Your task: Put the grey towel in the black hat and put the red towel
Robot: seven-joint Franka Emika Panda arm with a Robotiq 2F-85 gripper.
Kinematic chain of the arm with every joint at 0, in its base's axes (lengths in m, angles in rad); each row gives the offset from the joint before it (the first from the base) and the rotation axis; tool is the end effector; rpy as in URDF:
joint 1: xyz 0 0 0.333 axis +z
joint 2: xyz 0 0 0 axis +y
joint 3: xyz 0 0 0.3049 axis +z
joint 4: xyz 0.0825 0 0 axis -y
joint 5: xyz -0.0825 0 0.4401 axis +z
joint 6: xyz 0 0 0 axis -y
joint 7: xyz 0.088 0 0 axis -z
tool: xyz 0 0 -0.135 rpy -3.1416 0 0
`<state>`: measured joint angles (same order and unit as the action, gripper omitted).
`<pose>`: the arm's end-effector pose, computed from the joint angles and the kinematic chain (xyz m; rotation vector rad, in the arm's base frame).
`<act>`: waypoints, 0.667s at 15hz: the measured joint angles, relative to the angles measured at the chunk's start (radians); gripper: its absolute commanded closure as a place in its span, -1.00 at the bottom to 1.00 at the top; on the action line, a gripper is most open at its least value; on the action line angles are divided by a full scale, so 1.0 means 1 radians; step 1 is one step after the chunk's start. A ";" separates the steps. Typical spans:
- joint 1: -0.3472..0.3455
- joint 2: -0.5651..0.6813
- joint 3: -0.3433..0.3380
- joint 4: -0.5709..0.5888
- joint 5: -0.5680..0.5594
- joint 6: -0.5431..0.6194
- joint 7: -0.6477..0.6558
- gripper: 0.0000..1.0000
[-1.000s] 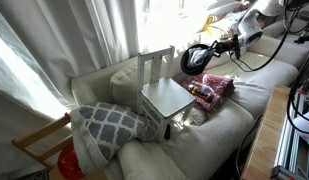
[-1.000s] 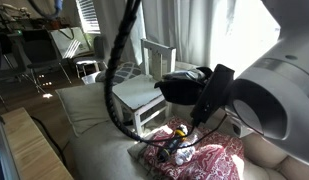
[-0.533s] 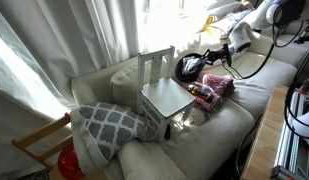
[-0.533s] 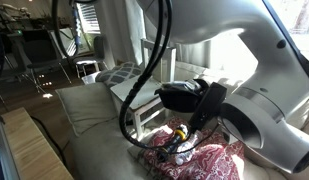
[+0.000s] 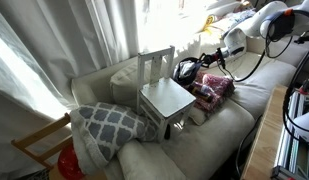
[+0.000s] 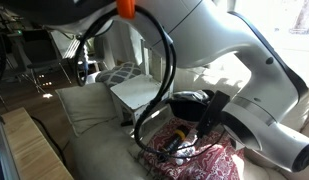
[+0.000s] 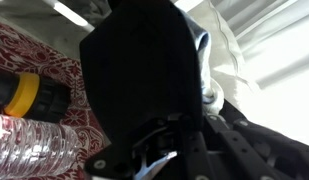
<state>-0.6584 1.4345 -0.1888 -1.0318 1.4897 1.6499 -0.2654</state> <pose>0.5784 -0.4099 -0.0972 -1.4900 1.1306 -0.0293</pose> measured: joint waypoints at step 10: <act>-0.001 0.068 0.035 0.084 -0.049 0.139 0.031 0.32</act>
<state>-0.6592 1.5024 -0.1538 -0.9478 1.4407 1.7894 -0.2345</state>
